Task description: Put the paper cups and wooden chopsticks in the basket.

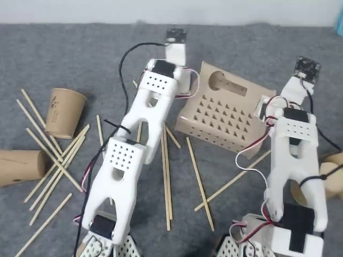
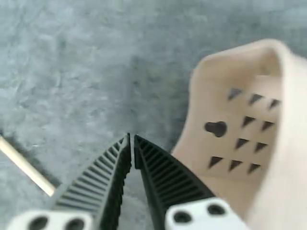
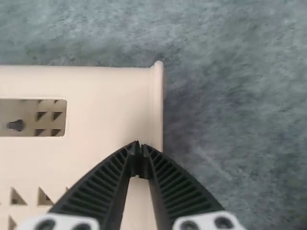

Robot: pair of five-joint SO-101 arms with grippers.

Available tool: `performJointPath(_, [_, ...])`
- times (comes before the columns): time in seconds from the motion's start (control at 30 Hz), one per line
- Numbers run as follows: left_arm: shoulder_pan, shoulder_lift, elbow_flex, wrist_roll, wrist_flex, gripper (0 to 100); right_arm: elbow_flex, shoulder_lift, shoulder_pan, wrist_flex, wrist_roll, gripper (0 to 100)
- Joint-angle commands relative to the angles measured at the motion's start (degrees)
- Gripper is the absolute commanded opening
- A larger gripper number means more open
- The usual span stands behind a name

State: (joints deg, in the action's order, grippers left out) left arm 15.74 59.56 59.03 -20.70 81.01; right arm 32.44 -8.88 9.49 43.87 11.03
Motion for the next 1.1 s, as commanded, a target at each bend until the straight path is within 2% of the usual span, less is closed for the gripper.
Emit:
performJointPath(0.0, [3.69,-0.97,5.41,-0.35,2.55,1,0.79,-2.24,2.15,2.15,-2.73,1.7])
performJointPath(0.17, [3.69,-0.97,5.67,-0.35,2.20,1,4.13,-5.23,2.51,0.04,-2.99,6.7])
performJointPath(0.3, [4.31,-0.97,5.58,-0.35,1.58,1,5.71,-4.62,2.59,-1.71,-5.98,5.7])
performJointPath(0.5, [6.15,-1.32,5.67,-0.35,1.85,1,2.64,3.74,2.86,-0.92,-6.51,5.0])
performJointPath(0.67, [8.35,-1.58,5.93,-0.35,1.93,1,-4.40,10.95,7.52,4.79,-6.51,5.0])
performJointPath(0.83, [11.96,-1.49,13.41,-0.35,5.10,1,-7.74,16.04,12.97,6.20,-6.51,5.0])
performJointPath(1.07, [18.37,-0.97,24.84,-0.35,9.05,1,-8.09,15.52,14.11,7.78,-5.98,4.8])
